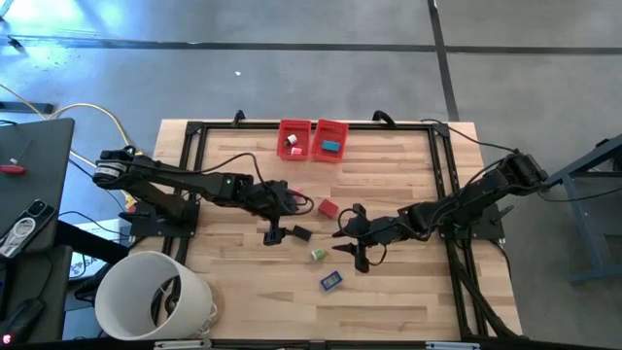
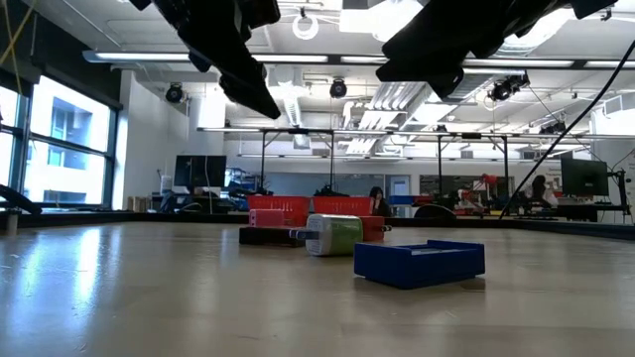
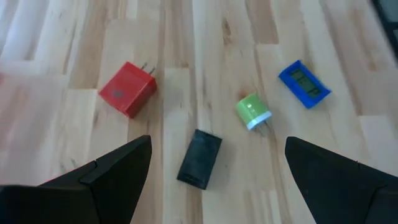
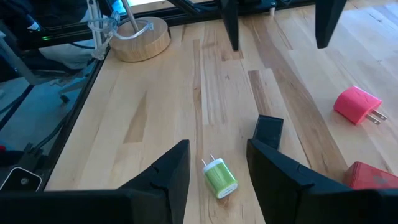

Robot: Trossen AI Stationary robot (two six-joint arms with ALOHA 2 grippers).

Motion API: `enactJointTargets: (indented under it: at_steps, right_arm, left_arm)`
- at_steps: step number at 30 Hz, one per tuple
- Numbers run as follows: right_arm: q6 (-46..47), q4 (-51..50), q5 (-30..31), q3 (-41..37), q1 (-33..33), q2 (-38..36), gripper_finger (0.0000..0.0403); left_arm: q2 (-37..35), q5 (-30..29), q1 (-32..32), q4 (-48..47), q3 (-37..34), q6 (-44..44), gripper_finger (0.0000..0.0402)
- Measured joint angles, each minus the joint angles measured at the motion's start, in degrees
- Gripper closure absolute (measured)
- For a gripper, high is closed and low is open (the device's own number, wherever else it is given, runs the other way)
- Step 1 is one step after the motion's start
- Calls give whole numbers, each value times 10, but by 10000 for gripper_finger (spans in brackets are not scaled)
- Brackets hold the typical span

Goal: Pick & Place Office items
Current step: Put the black digital clock into the right red basket

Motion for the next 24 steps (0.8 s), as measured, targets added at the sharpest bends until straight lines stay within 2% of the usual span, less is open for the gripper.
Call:
enactJointTargets:
  at_steps: [6, 24]
  right_arm:
    - [0, 0, 0, 0, 0, 0, 257]
    - [0, 8, 0, 0, 0, 0, 257]
  left_arm:
    - [7, -30, 0, -7, 0, 21, 41]
    - [40, -26, -8, 6, 0, 63, 41]
